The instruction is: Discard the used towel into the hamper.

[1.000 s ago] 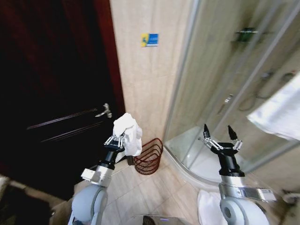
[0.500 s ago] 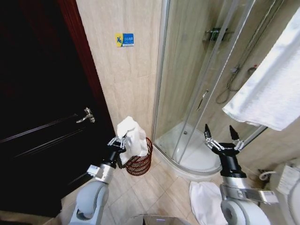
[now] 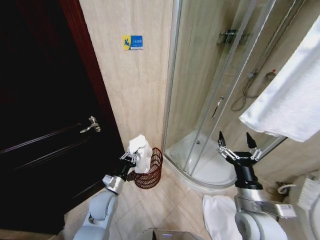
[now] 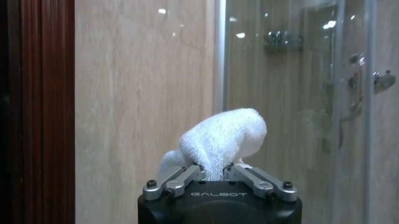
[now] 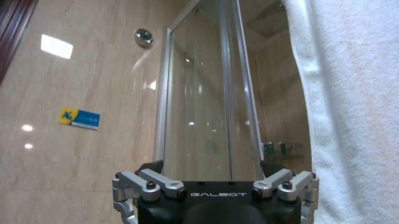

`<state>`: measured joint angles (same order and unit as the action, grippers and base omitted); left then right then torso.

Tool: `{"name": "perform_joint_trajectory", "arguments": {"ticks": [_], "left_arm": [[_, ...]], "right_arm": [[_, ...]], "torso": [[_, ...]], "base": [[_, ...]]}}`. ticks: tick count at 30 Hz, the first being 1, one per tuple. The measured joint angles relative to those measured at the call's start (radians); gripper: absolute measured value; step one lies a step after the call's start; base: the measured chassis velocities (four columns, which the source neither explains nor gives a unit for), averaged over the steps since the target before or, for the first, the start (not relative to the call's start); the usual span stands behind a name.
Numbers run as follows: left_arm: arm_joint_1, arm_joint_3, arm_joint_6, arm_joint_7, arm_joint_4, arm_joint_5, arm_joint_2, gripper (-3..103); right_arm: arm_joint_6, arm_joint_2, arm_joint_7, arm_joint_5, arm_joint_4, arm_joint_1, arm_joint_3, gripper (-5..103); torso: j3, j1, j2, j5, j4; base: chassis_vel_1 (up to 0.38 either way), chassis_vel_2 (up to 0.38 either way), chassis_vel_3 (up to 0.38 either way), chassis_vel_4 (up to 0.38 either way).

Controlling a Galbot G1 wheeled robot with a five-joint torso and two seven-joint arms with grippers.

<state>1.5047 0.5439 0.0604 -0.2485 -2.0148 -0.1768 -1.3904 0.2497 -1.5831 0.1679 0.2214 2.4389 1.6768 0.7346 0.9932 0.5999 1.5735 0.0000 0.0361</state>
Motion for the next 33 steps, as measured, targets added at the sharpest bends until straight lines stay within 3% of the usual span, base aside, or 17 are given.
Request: {"name": "perform_joint_trajectory", "arguments": {"ticks": [7,33], "left_arm": [[-0.002,-0.016,0.009,0.035,0.059,0.021,0.002,10],[-0.16,-0.073,0.012,0.023,0.333,0.04,0.026,10]], "right_arm": [[0.013,-0.015,0.011,-0.031,0.011,0.009,-0.006,100],[0.06,-0.002,0.005,-0.077,0.035,0.027,-0.016,100]], "torso": [[0.0,0.001,0.0,0.0,0.0001],[0.0,0.0,0.0,0.0,0.0001]], "base": [[-0.077,0.098,0.082,-0.08],[-0.039,0.037,0.039,-0.038]]}}
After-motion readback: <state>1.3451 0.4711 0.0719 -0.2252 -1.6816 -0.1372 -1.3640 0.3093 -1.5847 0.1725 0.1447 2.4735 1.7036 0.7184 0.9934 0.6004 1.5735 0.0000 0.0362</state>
